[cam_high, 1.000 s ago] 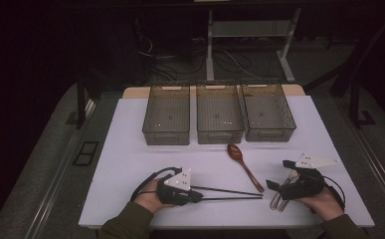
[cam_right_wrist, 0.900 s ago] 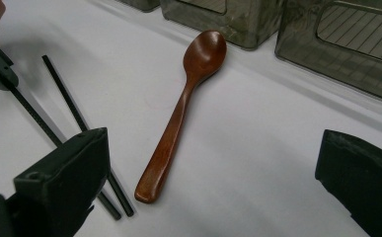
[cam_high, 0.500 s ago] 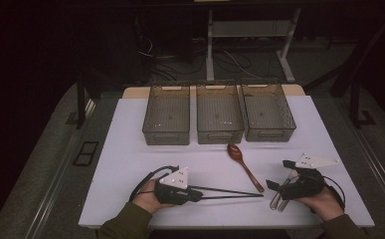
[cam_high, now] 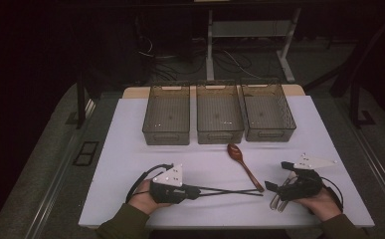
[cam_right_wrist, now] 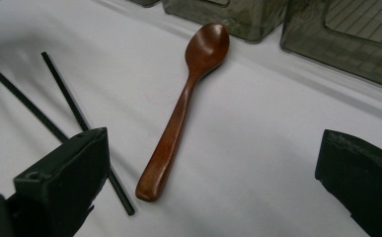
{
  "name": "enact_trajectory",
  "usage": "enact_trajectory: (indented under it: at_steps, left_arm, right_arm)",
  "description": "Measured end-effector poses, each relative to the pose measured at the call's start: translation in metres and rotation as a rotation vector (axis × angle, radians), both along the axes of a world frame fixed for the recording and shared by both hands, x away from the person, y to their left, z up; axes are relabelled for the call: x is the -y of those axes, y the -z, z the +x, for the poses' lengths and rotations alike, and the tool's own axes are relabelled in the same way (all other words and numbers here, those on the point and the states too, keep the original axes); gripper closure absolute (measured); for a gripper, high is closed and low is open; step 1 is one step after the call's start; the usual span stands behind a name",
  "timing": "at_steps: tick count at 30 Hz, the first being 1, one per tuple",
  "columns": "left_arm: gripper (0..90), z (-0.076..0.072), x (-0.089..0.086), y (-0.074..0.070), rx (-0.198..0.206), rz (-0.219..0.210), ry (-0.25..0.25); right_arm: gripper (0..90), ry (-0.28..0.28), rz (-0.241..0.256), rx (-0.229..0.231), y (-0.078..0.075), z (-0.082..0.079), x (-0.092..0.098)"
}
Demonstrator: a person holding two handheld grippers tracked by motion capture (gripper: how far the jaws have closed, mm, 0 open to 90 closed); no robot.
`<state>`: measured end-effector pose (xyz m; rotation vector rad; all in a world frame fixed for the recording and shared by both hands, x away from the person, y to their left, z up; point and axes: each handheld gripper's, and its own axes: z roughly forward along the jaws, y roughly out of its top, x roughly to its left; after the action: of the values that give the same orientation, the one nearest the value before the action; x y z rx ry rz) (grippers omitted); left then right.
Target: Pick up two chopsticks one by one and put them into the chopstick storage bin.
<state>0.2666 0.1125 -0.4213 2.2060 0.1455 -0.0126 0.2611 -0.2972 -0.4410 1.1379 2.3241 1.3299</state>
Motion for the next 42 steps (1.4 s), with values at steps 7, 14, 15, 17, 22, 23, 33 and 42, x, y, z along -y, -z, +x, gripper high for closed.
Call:
enact_trajectory:
  at_steps: [7, 14, 15, 17, 22, 23, 33, 42]
  left_arm:
    - [85.5, 0.001, -0.01, -0.006, 0.01, -0.01, -0.068]
    - [85.5, 0.003, -0.019, -0.009, 0.016, -0.019, -0.151]
    - [85.5, 0.003, -0.019, -0.009, 0.016, -0.019, -0.151]
    - [85.5, 0.004, -0.023, -0.012, 0.025, -0.024, -0.181]
    - [85.5, 0.005, -0.026, -0.015, 0.026, -0.032, -0.217]
    - [85.5, 0.006, -0.027, -0.016, 0.022, -0.034, -0.235]
    - [85.5, 0.009, -0.031, -0.022, 0.017, -0.033, -0.324]
    - [85.5, 0.016, -0.034, -0.029, 0.011, -0.02, -0.397]
  right_arm:
    - [0.6, -0.011, -0.006, -0.001, 0.001, -0.001, -0.002]
    - [0.6, -0.013, -0.008, 0.001, 0.001, 0.0, -0.002]
    - [0.6, -0.014, -0.009, 0.001, 0.001, 0.0, -0.002]
    - [0.6, -0.014, -0.01, 0.002, 0.001, -0.001, -0.002]
    - [0.6, -0.015, -0.01, 0.004, 0.001, -0.001, -0.002]
    - [0.6, -0.014, -0.01, 0.003, 0.001, 0.0, -0.003]
    - [0.6, -0.015, -0.012, 0.002, 0.001, -0.001, -0.003]
    - [0.6, -0.013, -0.012, 0.002, 0.001, -0.001, -0.003]
